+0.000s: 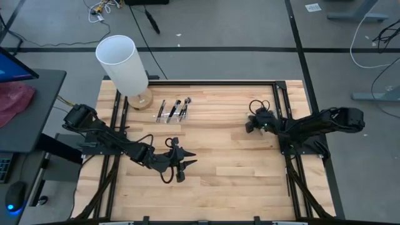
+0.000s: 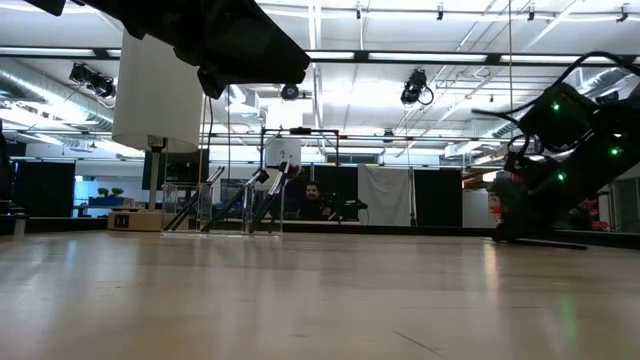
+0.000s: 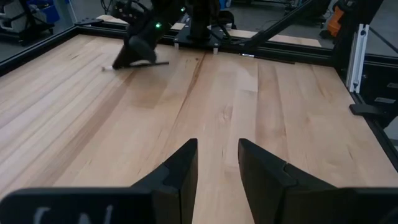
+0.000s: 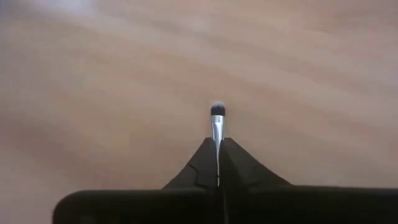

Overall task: Put items in baskets/containers
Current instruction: Put the eyeshadow brush into the transparent organizer

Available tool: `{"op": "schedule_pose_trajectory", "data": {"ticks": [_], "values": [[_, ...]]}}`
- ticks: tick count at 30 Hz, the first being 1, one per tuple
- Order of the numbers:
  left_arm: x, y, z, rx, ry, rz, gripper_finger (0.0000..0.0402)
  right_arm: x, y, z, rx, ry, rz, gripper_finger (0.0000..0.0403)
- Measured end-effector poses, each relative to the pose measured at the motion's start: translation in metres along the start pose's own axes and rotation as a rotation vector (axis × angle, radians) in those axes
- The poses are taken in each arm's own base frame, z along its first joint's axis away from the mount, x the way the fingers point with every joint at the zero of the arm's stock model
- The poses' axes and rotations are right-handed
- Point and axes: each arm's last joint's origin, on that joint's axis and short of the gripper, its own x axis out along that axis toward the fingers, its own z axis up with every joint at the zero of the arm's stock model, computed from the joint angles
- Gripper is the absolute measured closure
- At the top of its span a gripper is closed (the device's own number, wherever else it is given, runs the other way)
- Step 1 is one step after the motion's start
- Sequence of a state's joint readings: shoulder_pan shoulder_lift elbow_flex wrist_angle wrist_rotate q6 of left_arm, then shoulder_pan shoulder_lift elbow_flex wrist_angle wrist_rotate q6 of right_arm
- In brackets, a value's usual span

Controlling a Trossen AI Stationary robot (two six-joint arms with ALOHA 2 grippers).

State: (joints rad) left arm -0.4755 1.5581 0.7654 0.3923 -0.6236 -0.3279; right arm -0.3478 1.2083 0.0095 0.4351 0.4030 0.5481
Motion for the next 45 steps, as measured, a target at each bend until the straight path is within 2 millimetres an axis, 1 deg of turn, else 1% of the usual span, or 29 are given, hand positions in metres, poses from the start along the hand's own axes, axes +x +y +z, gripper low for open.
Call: {"op": "schedule_pose_trajectory", "data": {"ticks": [2, 3, 5, 9, 13, 16, 20, 23, 25, 27, 30, 34, 37, 39, 42, 45], "values": [[0.000, 0.000, 0.000, 0.001, 0.001, 0.000, 0.0284, -0.003, 0.013, 0.005, 0.028, -0.031, 0.170, 0.0398], [0.000, 0.000, 0.000, 0.001, 0.001, 0.001, 0.0284, -0.006, 0.020, 0.009, 0.040, -0.078, 0.228, 0.0399], [0.000, 0.000, 0.000, 0.002, 0.000, 0.000, 0.0284, -0.012, 0.031, 0.016, 0.063, -0.178, 0.304, 0.0399], [0.003, 0.004, -0.004, 0.006, -0.003, 0.009, 0.0284, -0.028, 0.051, 0.021, 0.078, -0.303, 0.486, 0.0400], [0.016, 0.008, -0.010, -0.001, -0.067, 0.016, 0.0284, -0.051, 0.072, 0.028, 0.108, -0.454, 0.627, 0.0401], [0.031, 0.010, -0.014, 0.009, -0.130, -0.029, 0.0284, -0.071, 0.096, 0.037, 0.077, -0.551, 0.711, 0.0401], [0.050, 0.018, -0.013, 0.004, -0.256, -0.106, 0.0284, -0.097, 0.136, 0.049, -0.027, -0.644, 0.786, 0.0401], [0.057, 0.028, -0.009, -0.001, -0.323, -0.133, 0.0280, -0.113, 0.167, 0.055, -0.123, -0.706, 0.823, 0.0401], [0.059, 0.034, -0.003, -0.017, -0.366, -0.168, 0.0269, -0.120, 0.188, 0.057, -0.181, -0.739, 0.838, 0.0401], [0.059, 0.038, 0.003, -0.035, -0.408, -0.207, 0.0250, -0.125, 0.209, 0.058, -0.232, -0.768, 0.844, 0.0401], [0.059, 0.042, 0.008, -0.061, -0.456, -0.247, 0.0215, -0.127, 0.238, 0.057, -0.309, -0.808, 0.837, 0.0402], [0.057, 0.038, 0.011, -0.045, -0.480, -0.327, 0.0180, -0.126, 0.267, 0.053, -0.361, -0.878, 0.827, 0.0402], [0.052, 0.031, 0.011, -0.009, -0.503, -0.357, 0.0175, -0.124, 0.278, 0.048, -0.382, -0.913, 0.839, 0.0402], [0.049, 0.026, 0.011, 0.002, -0.519, -0.356, 0.0184, -0.122, 0.282, 0.047, -0.387, -0.921, 0.841, 0.0402], [0.048, 0.023, 0.009, 0.011, -0.513, -0.325, 0.0212, -0.120, 0.280, 0.044, -0.383, -0.906, 0.836, 0.0402], [0.049, 0.021, 0.006, 0.019, -0.478, -0.296, 0.0245, -0.118, 0.272, 0.035, -0.372, -0.866, 0.788, 0.0402]]}}
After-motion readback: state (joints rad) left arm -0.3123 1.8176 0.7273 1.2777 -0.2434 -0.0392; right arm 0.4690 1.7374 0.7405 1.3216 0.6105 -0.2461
